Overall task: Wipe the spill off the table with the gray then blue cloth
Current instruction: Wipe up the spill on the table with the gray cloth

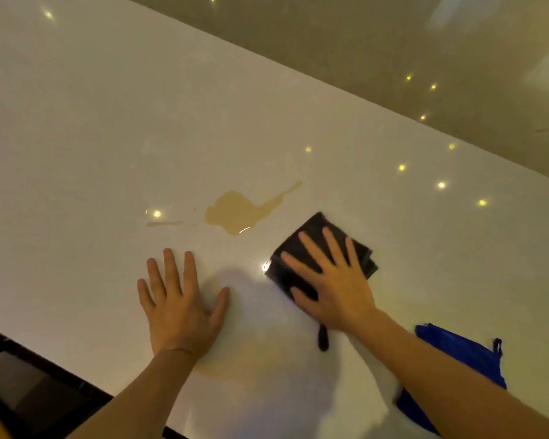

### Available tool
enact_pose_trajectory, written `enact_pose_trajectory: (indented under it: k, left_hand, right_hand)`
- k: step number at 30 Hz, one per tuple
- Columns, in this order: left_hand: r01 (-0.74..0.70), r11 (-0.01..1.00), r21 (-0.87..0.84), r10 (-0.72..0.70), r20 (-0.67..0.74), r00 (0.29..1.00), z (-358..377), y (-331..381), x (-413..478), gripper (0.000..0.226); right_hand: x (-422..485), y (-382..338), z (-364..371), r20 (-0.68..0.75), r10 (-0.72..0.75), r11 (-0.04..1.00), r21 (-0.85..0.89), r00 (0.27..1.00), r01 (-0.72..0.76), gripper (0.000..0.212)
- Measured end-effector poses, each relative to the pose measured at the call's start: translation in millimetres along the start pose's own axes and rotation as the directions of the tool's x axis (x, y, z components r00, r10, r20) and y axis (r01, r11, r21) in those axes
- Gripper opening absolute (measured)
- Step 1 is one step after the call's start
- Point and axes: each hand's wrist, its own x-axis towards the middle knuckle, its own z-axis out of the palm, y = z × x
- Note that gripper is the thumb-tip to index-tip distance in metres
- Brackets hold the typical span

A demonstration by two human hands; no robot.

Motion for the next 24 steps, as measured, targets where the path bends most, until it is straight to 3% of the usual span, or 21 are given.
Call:
enact_pose_trajectory:
  k: [2, 5, 8, 13, 16, 20, 24]
  left_hand:
    - [0.007, 1.0, -0.01, -0.007, -0.008, 1.0, 0, -1, 0, 0.095]
    - [0.004, 1.0, -0.025, -0.004, -0.021, 1.0, 0, 0, 0, 0.095]
    - [-0.001, 0.999, -0.043, 0.0, -0.019, 1.0, 0, 0, -1, 0.094]
    - [0.014, 0.999, -0.029, -0.014, -0.011, 1.0, 2, 0, -1, 0.095]
    - [0.026, 0.999, -0.029, -0.026, -0.021, 0.999, 2, -1, 2, 0.095]
    - [0.017, 0.999, -0.049, -0.018, -0.03, 0.999, 5, -1, 2, 0.093]
    - [0.02, 0.999, -0.05, -0.022, -0.042, 0.999, 7, -2, 4, 0.094]
  right_hand:
    - [52, 34, -14, -0.01, 0.296, 0.955, 0.017, 0.955, -0.296, 0.064]
    - [79, 36, -19, 0.013, 0.487, 0.872, 0.043, 0.873, -0.487, 0.067]
    - [31, -29, -7, 0.003, 0.457, 0.889, 0.04, 0.89, -0.457, 0.068]
    - [-86, -144, 19, 0.162, 0.187, 0.97, 0.123, 0.969, -0.208, 0.084]
    - [-68, -118, 13, 0.149, 0.105, 0.99, 0.081, 0.983, -0.118, 0.086]
    - [8, -51, -9, 0.183, 0.354, 0.93, 0.038, 0.917, -0.366, 0.098]
    - [67, -16, -22, 0.172, 0.371, 0.926, 0.013, 0.913, -0.378, 0.101]
